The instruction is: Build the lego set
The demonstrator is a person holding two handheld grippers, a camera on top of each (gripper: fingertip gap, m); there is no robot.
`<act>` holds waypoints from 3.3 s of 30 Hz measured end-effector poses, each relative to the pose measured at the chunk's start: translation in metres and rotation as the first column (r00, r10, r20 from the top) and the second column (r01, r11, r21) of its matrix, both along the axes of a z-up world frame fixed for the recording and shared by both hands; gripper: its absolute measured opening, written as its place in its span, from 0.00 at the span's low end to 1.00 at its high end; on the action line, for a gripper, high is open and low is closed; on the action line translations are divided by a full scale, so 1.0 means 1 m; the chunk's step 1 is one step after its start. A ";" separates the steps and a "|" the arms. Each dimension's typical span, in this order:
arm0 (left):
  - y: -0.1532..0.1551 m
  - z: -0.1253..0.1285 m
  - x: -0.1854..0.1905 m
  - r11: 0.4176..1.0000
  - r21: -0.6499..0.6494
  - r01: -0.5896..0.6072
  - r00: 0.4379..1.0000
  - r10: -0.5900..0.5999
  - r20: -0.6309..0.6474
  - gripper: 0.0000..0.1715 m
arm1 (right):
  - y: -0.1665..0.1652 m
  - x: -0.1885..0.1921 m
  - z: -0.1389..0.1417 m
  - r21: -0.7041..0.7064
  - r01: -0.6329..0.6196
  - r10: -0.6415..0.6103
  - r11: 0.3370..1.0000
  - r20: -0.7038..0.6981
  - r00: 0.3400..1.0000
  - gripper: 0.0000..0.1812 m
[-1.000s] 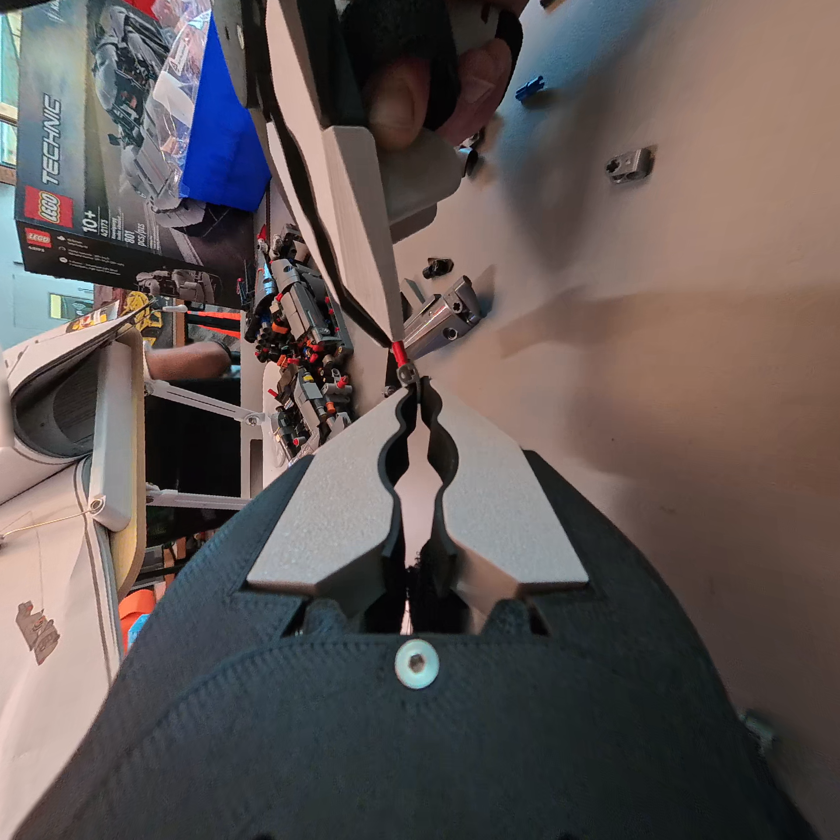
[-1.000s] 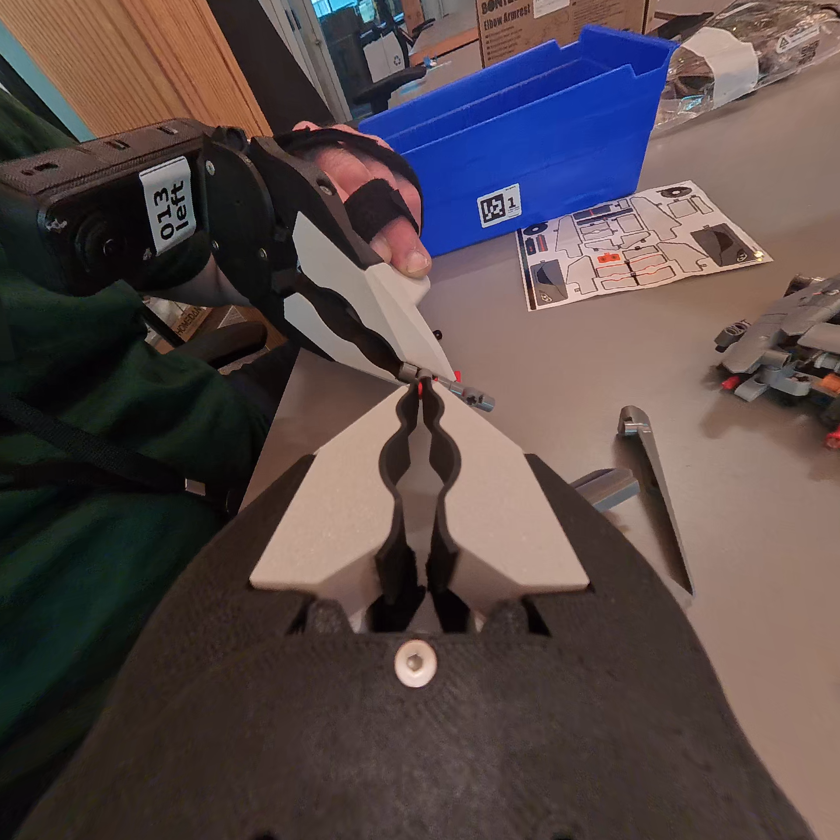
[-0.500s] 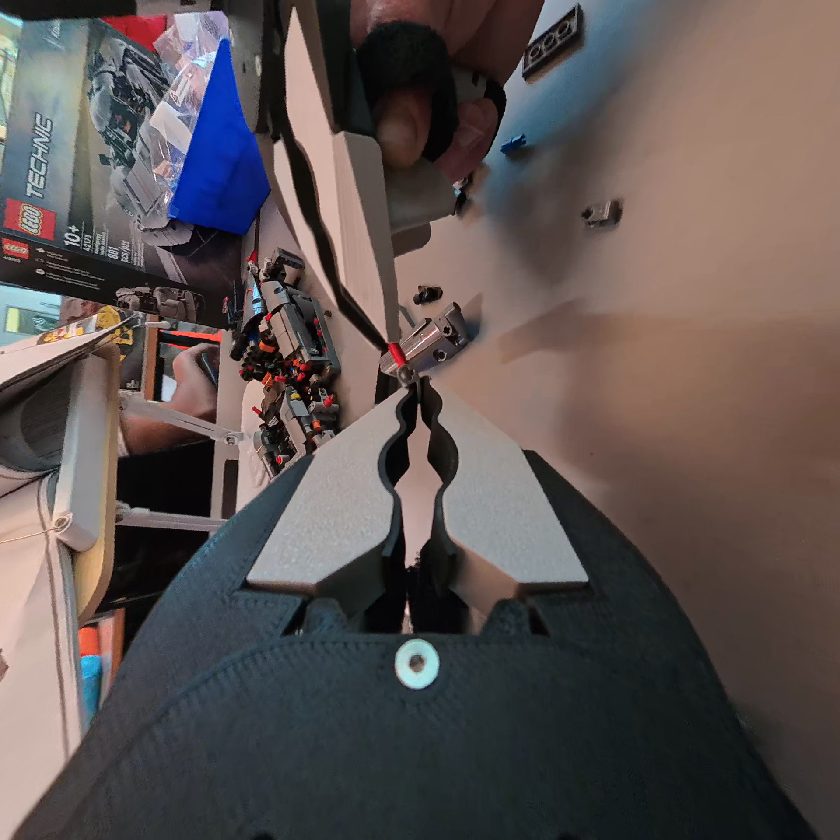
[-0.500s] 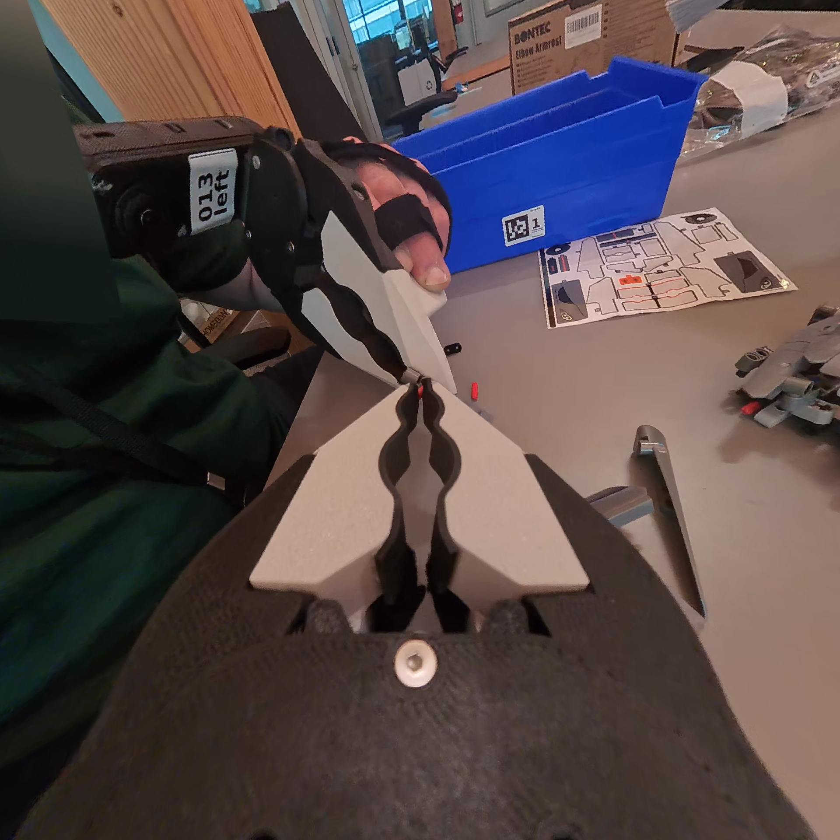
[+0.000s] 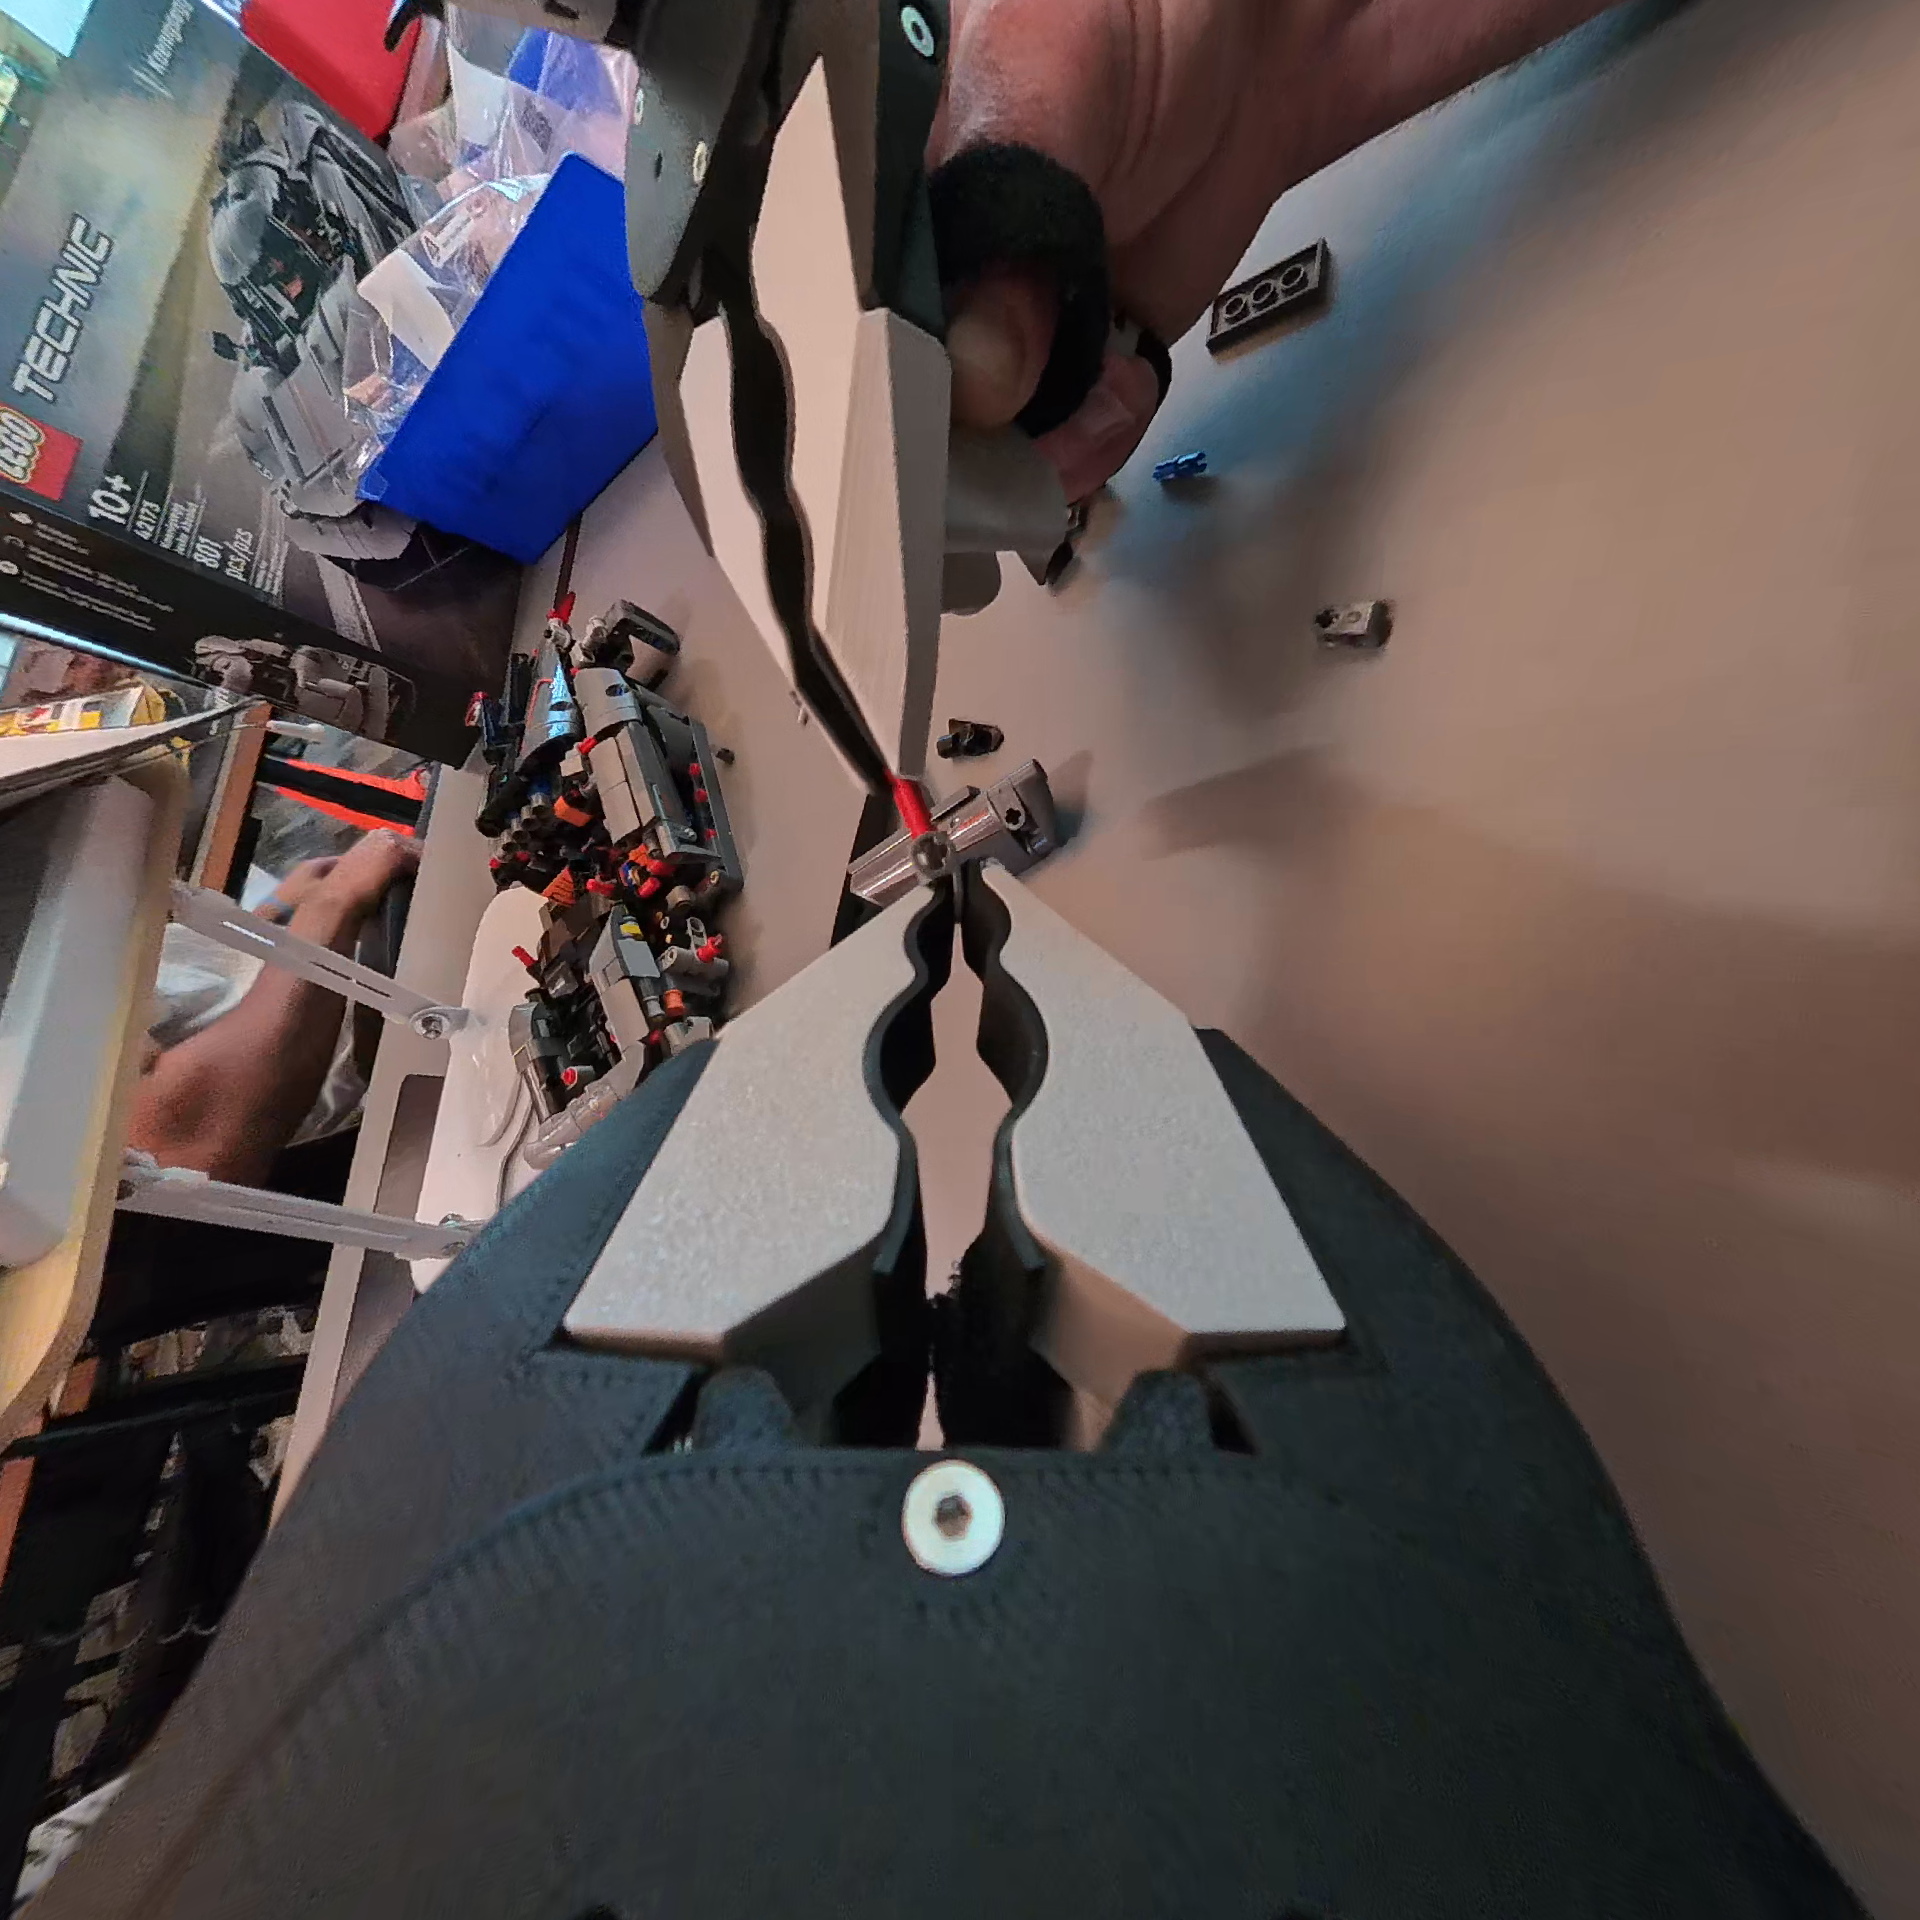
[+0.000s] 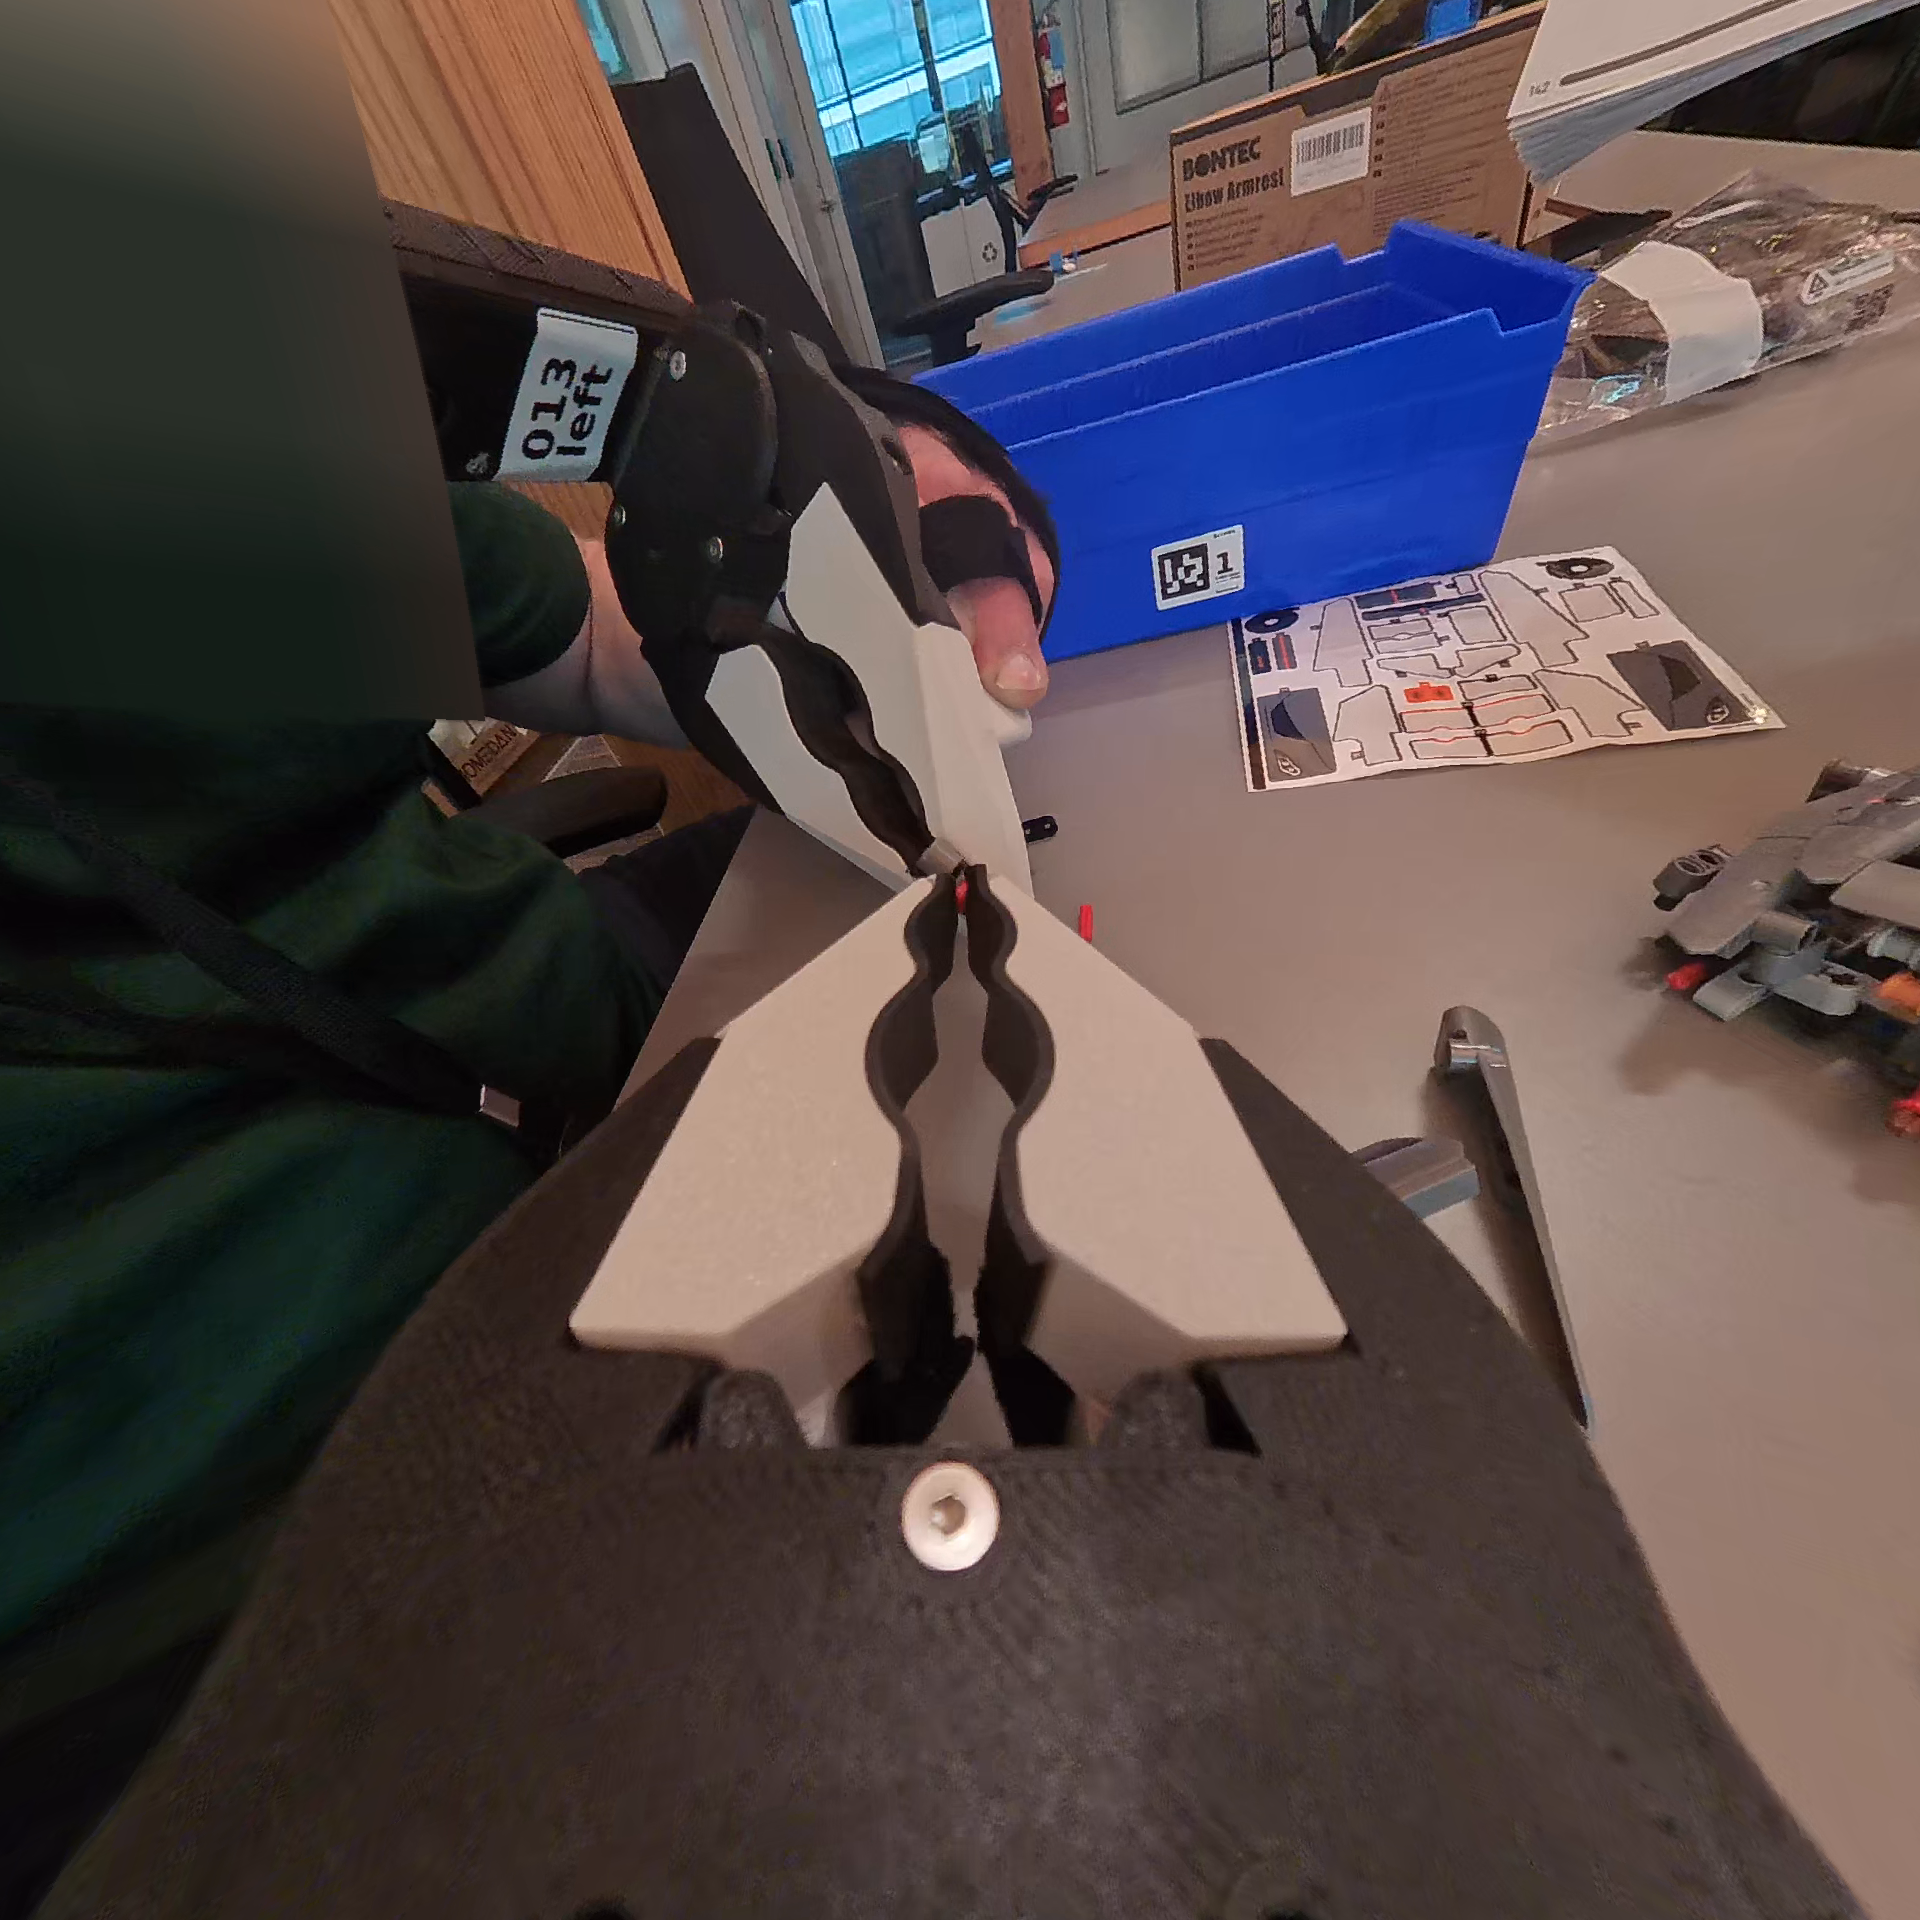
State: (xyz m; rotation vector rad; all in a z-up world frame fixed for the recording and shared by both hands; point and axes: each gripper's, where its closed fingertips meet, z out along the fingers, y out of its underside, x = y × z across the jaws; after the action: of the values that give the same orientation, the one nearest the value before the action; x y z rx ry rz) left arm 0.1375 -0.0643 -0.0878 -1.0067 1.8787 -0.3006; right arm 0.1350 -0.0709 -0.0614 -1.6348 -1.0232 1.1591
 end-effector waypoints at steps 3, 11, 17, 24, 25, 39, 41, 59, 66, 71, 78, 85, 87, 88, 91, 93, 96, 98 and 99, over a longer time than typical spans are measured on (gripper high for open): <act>-0.001 0.001 0.001 1.000 -0.021 0.000 1.000 0.000 0.009 0.00 | 0.000 0.000 0.001 0.005 0.000 0.000 1.000 -0.004 1.000 0.00; -0.002 0.003 0.002 0.997 -0.076 -0.006 1.000 0.009 0.028 0.00 | 0.000 0.001 0.003 0.032 0.009 -0.009 0.999 -0.002 1.000 0.00; -0.002 0.004 0.002 0.994 -0.112 -0.009 0.999 0.014 0.044 0.00 | 0.000 0.002 0.004 0.039 0.015 -0.015 0.999 -0.006 1.000 0.00; -0.004 0.007 0.005 0.987 -0.159 -0.026 0.997 0.036 0.062 0.00 | 0.000 0.002 0.008 0.066 0.027 -0.025 0.997 -0.019 0.999 0.00; -0.004 0.007 0.005 0.985 -0.172 -0.028 0.997 0.040 0.065 0.00 | 0.000 0.002 0.008 0.068 0.028 -0.026 0.997 -0.019 0.999 0.00; -0.005 0.010 0.008 0.969 -0.245 -0.020 0.993 0.048 0.109 0.00 | 0.001 0.004 0.012 0.077 0.034 -0.031 0.996 -0.041 0.999 0.00; -0.005 0.010 0.008 0.968 -0.250 -0.020 0.993 0.049 0.109 0.00 | 0.001 0.004 0.012 0.069 0.031 -0.028 0.997 -0.048 0.998 0.00; -0.003 0.016 0.011 0.941 -0.339 -0.010 0.986 0.067 0.155 0.00 | 0.005 0.006 0.020 0.075 0.060 -0.053 0.995 -0.094 0.994 0.00; -0.004 0.021 0.016 0.910 -0.414 0.017 0.980 0.067 0.188 0.00 | 0.007 0.008 0.027 0.103 0.089 -0.077 0.991 -0.109 0.991 0.04; -0.006 0.021 0.019 0.895 -0.446 0.032 0.979 0.061 0.193 0.00 | 0.008 0.014 0.034 0.134 0.117 -0.100 0.984 -0.124 0.987 0.08; -0.006 0.027 0.017 0.822 -0.565 0.078 0.977 0.049 0.206 0.00 | 0.006 0.016 0.029 0.218 0.129 -0.123 0.967 -0.043 0.992 0.15; 0.002 0.034 0.018 0.659 -0.747 0.089 0.967 0.124 0.225 0.00 | 0.018 0.005 0.024 0.610 0.208 -0.394 0.764 0.186 0.900 0.27; 0.002 0.035 0.019 0.603 -0.792 0.096 0.968 0.129 0.216 0.00 | 0.020 0.001 0.020 0.685 0.184 -0.453 0.705 0.237 0.859 0.26; 0.003 0.035 0.020 0.586 -0.805 0.094 0.968 0.135 0.211 0.00 | 0.023 0.001 0.019 0.718 0.180 -0.490 0.673 0.250 0.835 0.27; 0.002 0.037 0.022 0.528 -0.842 0.114 0.966 0.138 0.217 0.00 | 0.028 0.002 0.022 0.774 0.181 -0.559 0.606 0.253 0.790 0.28; 0.001 0.040 0.023 0.497 -0.858 0.130 0.964 0.139 0.226 0.00 | 0.029 0.002 0.016 0.775 0.168 -0.565 0.609 0.275 0.778 0.25; 0.000 0.041 0.025 0.479 -0.867 0.135 0.963 0.144 0.229 0.00 | 0.031 0.006 0.020 0.776 0.194 -0.583 0.600 0.258 0.770 0.20; 0.000 0.041 0.026 0.463 -0.876 0.137 0.961 0.151 0.230 0.00 | 0.031 0.006 0.020 0.774 0.197 -0.585 0.602 0.260 0.768 0.20; -0.001 0.041 0.026 0.455 -0.879 0.141 0.961 0.150 0.232 0.00 | 0.031 0.007 0.020 0.779 0.196 -0.589 0.596 0.258 0.766 0.19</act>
State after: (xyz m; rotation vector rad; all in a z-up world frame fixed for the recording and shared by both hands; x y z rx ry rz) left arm 0.1632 -0.0652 -0.0464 -1.5431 1.3725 -1.4946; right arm 0.1418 -0.0401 -0.0412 -1.3927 -1.1255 -0.0600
